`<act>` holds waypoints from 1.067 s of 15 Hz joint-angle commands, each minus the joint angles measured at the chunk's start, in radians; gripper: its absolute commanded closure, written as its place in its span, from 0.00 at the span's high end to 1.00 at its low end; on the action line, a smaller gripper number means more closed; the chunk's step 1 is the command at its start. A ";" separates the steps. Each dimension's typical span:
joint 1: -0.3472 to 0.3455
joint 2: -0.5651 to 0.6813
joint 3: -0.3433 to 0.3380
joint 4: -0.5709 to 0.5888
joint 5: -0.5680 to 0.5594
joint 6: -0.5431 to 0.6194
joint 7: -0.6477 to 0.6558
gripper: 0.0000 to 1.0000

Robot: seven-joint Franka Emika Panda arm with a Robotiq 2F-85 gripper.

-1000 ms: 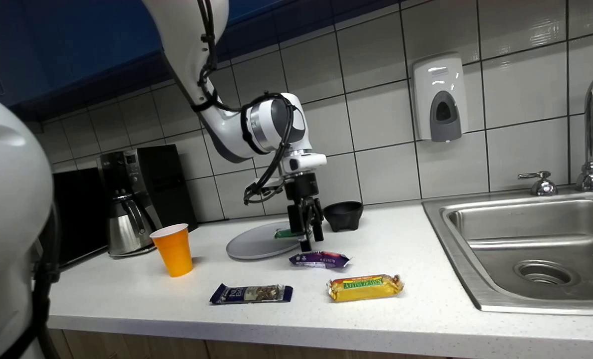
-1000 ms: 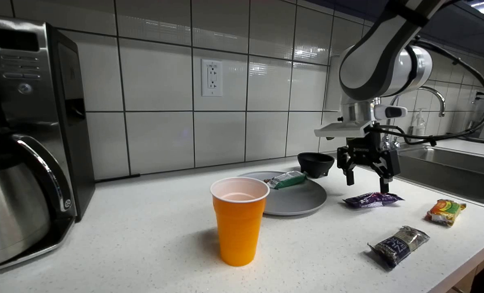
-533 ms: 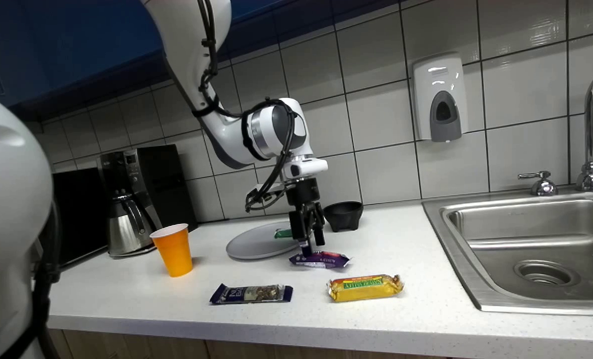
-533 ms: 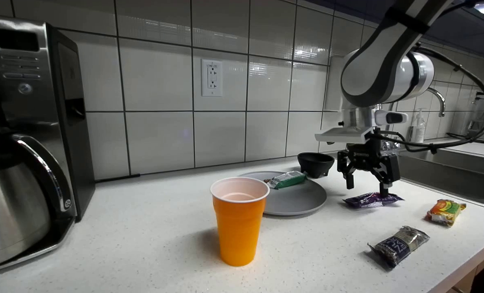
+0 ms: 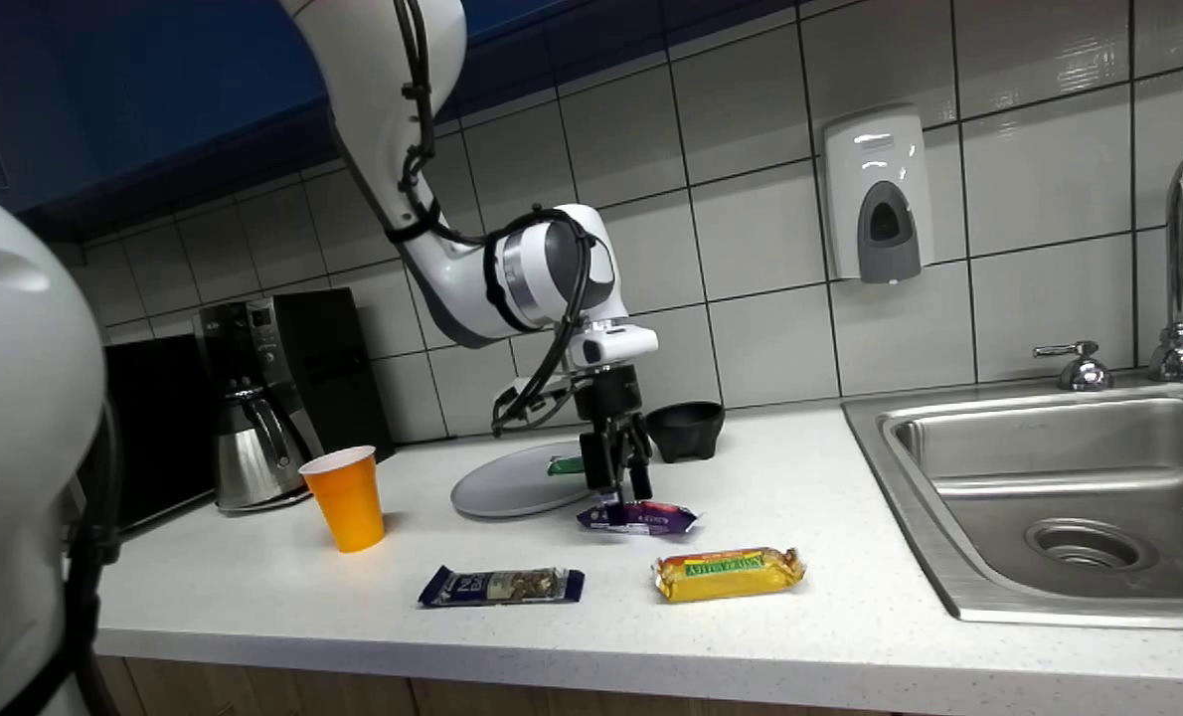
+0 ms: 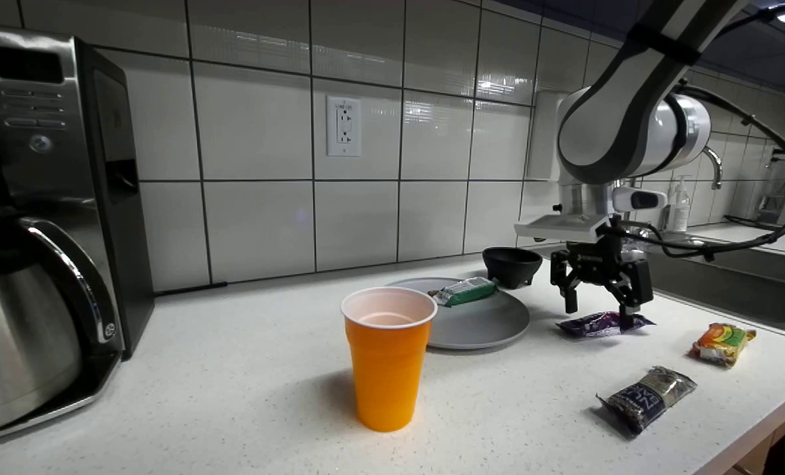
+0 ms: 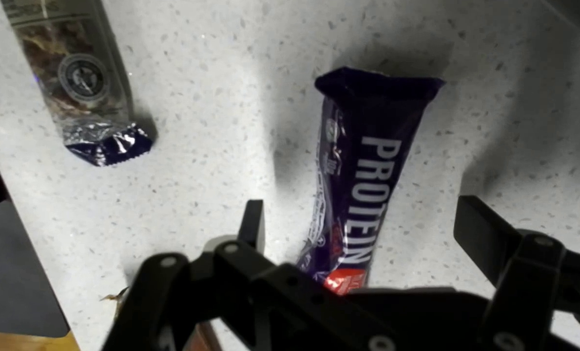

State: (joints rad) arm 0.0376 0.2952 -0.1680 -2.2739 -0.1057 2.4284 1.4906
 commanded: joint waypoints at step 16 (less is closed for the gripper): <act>-0.004 -0.050 0.003 -0.027 0.000 0.051 -0.009 0.04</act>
State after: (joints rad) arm 0.0376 0.2868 -0.1683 -2.2802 -0.1057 2.4707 1.4904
